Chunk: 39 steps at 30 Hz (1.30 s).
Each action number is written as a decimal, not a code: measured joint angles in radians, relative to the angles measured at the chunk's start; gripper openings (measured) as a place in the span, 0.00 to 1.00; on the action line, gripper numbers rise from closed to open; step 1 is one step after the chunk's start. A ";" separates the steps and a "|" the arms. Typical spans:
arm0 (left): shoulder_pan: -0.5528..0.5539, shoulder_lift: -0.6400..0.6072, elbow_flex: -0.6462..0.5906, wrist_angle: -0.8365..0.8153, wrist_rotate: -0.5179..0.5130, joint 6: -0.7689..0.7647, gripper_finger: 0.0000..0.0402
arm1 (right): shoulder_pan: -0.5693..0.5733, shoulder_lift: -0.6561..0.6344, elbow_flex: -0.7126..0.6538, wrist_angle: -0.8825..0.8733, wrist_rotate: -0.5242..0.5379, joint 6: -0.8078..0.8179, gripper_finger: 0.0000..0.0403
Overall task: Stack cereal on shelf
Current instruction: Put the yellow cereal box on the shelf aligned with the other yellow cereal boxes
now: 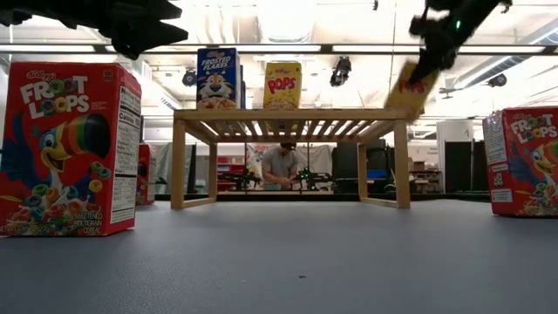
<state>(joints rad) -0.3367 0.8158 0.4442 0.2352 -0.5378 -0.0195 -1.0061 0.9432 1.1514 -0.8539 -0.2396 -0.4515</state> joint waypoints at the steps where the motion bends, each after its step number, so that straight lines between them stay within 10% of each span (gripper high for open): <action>1: 0.000 0.000 0.000 0.001 0.000 -0.001 0.65 | 0.000 -0.006 0.023 -0.007 -0.040 0.013 0.41; 8: 0.000 0.000 0.000 0.020 -0.001 0.004 0.65 | 0.041 0.011 0.158 0.007 -0.328 0.099 0.41; 26: 0.000 0.000 0.000 0.034 -0.001 -0.051 0.65 | 0.462 0.301 0.433 0.028 -0.248 0.090 0.40; 39: 0.000 0.000 0.000 0.033 -0.001 -0.068 0.65 | 0.564 0.592 0.702 -0.122 -0.172 0.007 0.40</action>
<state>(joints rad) -0.3367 0.8158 0.4442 0.2682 -0.5388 -0.0879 -0.4421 1.5348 1.8531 -0.9762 -0.4120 -0.4446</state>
